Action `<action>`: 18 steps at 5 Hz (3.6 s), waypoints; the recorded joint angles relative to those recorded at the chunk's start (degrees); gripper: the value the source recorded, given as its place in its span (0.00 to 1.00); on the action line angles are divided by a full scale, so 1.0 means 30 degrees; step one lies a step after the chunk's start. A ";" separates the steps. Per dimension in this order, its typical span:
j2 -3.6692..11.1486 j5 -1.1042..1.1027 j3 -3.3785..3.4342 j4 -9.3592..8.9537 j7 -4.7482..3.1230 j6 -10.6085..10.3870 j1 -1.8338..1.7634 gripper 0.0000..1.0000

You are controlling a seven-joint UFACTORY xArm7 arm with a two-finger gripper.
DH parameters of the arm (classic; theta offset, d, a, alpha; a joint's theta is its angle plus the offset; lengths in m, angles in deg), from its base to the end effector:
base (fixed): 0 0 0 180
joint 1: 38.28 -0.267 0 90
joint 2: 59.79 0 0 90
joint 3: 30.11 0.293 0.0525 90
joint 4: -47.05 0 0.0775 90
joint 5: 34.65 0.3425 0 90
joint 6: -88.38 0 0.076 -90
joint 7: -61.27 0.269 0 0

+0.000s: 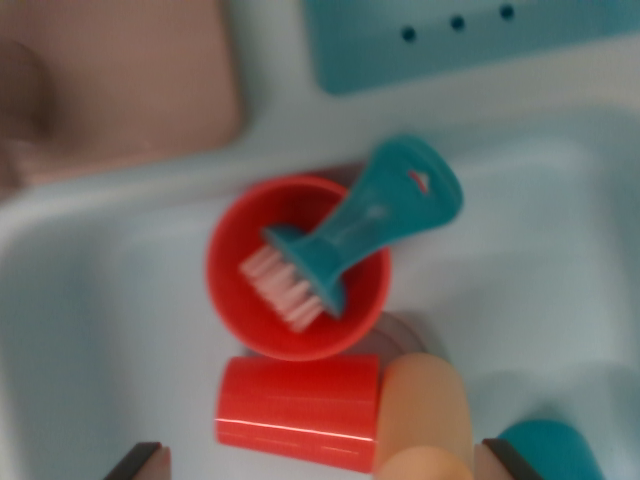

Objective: Pick detergent from the sink

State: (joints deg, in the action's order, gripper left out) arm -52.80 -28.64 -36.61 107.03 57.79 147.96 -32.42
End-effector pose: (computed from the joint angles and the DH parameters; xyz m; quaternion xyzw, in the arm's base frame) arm 0.4468 -0.0787 0.1321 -0.9920 0.1062 0.0512 0.0442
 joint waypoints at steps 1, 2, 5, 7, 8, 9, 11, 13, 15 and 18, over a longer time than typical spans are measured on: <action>0.0164 0.0082 -0.0104 -0.0640 -0.0038 -0.0681 0.0107 0.00; 0.0164 0.0082 -0.0104 -0.0640 -0.0038 -0.0681 0.0107 0.00; 0.0412 0.0206 -0.0261 -0.1607 -0.0096 -0.1709 0.0270 0.00; 0.0495 0.0248 -0.0313 -0.1932 -0.0116 -0.2055 0.0325 0.00; 0.0495 0.0248 -0.0313 -0.1932 -0.0116 -0.2055 0.0325 0.00; 0.0545 0.0273 -0.0345 -0.2125 -0.0128 -0.2260 0.0357 0.00; 0.0557 0.0279 -0.0352 -0.2172 -0.0130 -0.2310 0.0365 0.00; 0.0557 0.0279 -0.0352 -0.2172 -0.0130 -0.2310 0.0365 0.00; 0.0557 0.0279 -0.0352 -0.2172 -0.0130 -0.2310 0.0365 0.00; 0.0555 0.0279 -0.0353 -0.2169 -0.0130 -0.2304 0.0365 1.00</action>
State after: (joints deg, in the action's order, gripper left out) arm -51.13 -27.80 -37.67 100.53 57.40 141.05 -31.32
